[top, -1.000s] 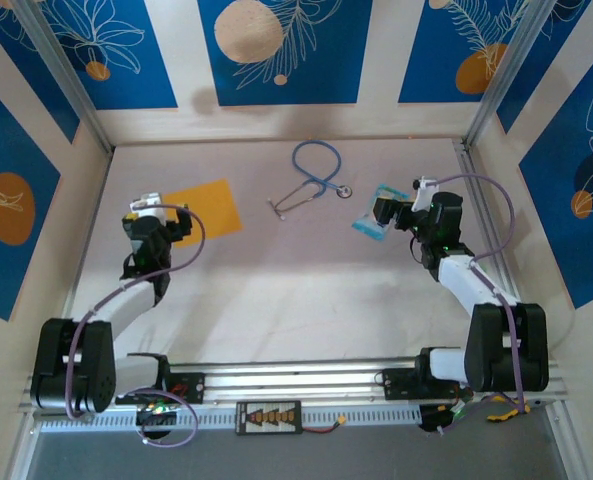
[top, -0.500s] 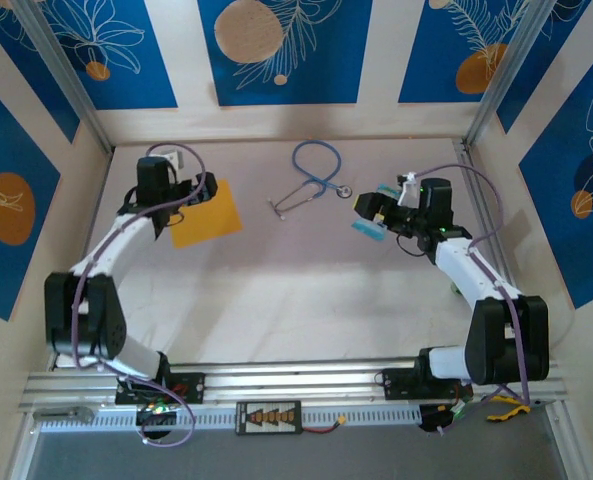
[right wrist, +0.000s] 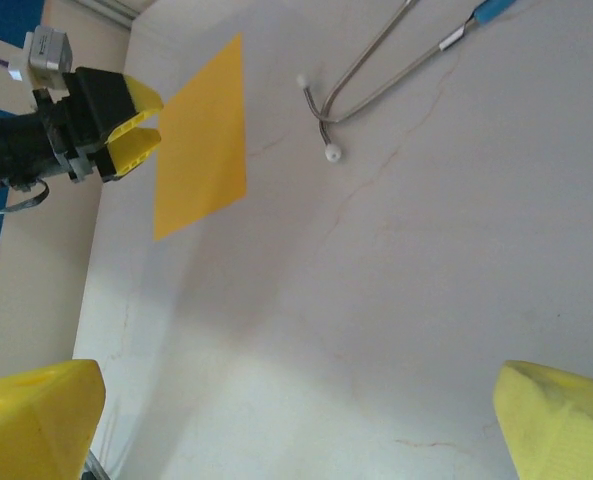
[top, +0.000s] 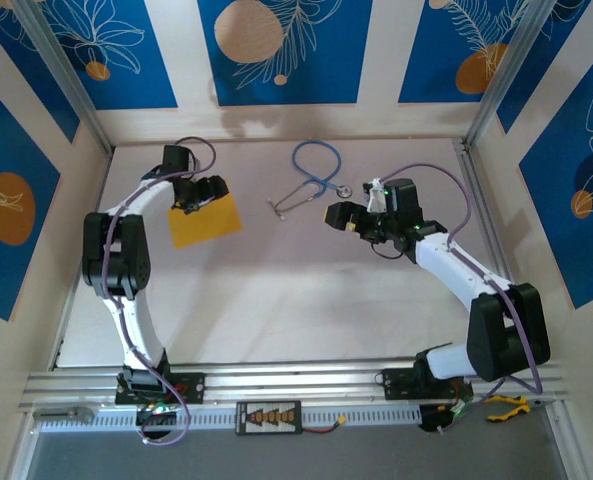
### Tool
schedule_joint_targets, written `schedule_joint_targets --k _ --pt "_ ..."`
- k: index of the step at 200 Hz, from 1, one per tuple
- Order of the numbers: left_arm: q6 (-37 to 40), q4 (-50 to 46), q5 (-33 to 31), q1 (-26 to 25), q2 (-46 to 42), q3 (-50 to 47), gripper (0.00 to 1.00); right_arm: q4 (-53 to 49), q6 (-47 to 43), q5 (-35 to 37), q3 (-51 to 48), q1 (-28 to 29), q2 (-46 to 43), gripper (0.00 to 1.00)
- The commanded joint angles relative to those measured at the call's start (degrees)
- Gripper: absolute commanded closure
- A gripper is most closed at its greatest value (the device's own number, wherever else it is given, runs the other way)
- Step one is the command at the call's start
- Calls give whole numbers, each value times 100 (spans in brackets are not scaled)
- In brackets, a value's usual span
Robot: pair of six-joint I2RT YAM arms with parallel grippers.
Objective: Fold a paper plane with a square sheet of paper (pick it up from the middle)
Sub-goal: Move the square sheet of paper to the bottom-center of the table.
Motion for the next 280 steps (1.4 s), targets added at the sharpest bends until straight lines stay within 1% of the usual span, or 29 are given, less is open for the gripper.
schedule_joint_targets --k 1,5,30,68,88,95,108,119,138,154,163,173,192,229,248,260,280 --pt "-149 -396 101 20 211 160 23 -180 231 152 164 126 108 0" --pt "-147 -405 107 18 237 160 24 -189 249 156 164 140 115 0" --pt "-145 -390 193 17 330 50 24 -185 299 172 156 183 153 0" --pt "-165 -239 295 18 266 -386 24 -252 367 283 90 188 139 0" --pt "-137 -218 374 16 231 -627 27 -381 433 436 68 177 121 0" --pt "-122 -176 433 12 209 -738 30 -427 455 470 68 160 113 0" --pt "-96 -178 521 9 142 -930 30 -538 473 505 76 144 103 0" --pt "-77 -133 583 -15 48 -1163 31 -672 468 591 105 149 90 0" --pt "-64 67 653 -78 -203 -1715 35 -935 463 746 190 166 88 0" --pt "-129 190 416 -159 -496 -2245 36 -1061 480 799 208 185 78 0" --pt "-183 332 412 -217 -674 -2578 36 -1077 526 819 179 189 46 0" --pt "-249 426 399 -301 -865 -2884 36 -1048 565 795 110 196 8 1" --pt "-356 627 314 -633 -1176 -3368 36 -1033 611 763 -29 201 -122 1" --pt "-468 708 258 -1149 -1398 -3894 35 -1157 709 948 -229 124 -408 1" --pt "-515 675 235 -1524 -1476 -4032 35 -1021 756 925 -425 54 -583 1" --pt "-613 560 112 -1815 -1577 -4063 35 -972 819 896 -515 -24 -664 1" --pt "-809 508 -64 -2242 -1847 -4050 35 -1257 854 542 -453 -215 -797 1"
